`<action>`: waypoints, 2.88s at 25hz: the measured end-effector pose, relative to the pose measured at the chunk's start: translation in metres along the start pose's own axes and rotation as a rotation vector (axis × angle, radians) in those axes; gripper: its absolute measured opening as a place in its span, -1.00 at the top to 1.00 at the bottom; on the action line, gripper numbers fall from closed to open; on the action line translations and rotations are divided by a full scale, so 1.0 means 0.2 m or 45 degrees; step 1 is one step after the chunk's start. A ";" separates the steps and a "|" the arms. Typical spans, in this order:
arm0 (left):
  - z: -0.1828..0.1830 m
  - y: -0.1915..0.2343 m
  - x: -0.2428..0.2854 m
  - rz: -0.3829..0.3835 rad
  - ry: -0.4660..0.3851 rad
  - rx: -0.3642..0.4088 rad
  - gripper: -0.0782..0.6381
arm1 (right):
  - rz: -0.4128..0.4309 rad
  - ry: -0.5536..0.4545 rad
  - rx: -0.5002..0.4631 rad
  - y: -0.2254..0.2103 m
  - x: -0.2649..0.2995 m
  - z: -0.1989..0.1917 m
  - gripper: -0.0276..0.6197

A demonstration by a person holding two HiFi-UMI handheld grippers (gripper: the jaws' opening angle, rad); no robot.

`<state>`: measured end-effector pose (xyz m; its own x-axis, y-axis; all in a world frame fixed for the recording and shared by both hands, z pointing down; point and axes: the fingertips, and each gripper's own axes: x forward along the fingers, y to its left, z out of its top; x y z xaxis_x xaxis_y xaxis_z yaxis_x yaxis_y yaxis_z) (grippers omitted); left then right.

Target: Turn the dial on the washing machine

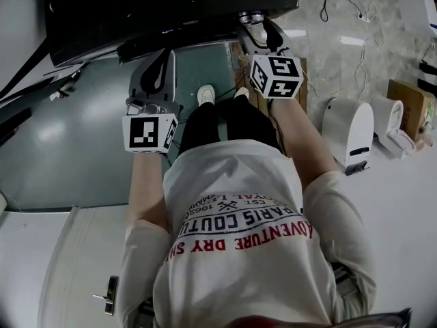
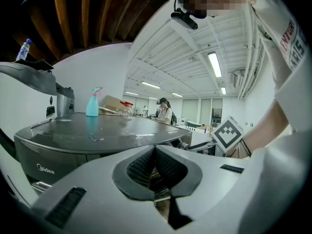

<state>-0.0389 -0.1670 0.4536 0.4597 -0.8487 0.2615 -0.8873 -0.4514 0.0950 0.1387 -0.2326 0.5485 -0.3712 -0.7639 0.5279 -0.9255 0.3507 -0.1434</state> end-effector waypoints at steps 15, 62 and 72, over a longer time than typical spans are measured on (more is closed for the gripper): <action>-0.03 0.01 -0.03 0.010 0.031 -0.001 0.73 | -0.119 -0.102 -0.406 0.06 -0.04 0.06 -0.01; -0.06 0.06 -0.08 0.041 0.060 0.023 0.73 | -0.227 -0.026 -0.436 0.04 0.00 0.03 0.04; -0.09 0.07 -0.09 0.037 0.085 0.049 0.73 | -0.077 -0.049 0.033 -0.01 0.00 0.02 0.04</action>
<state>-0.0590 -0.1537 0.4672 0.4291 -0.8420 0.3269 -0.8976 -0.4381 0.0496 0.1406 -0.2346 0.5450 -0.3169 -0.8037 0.5036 -0.9477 0.2894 -0.1344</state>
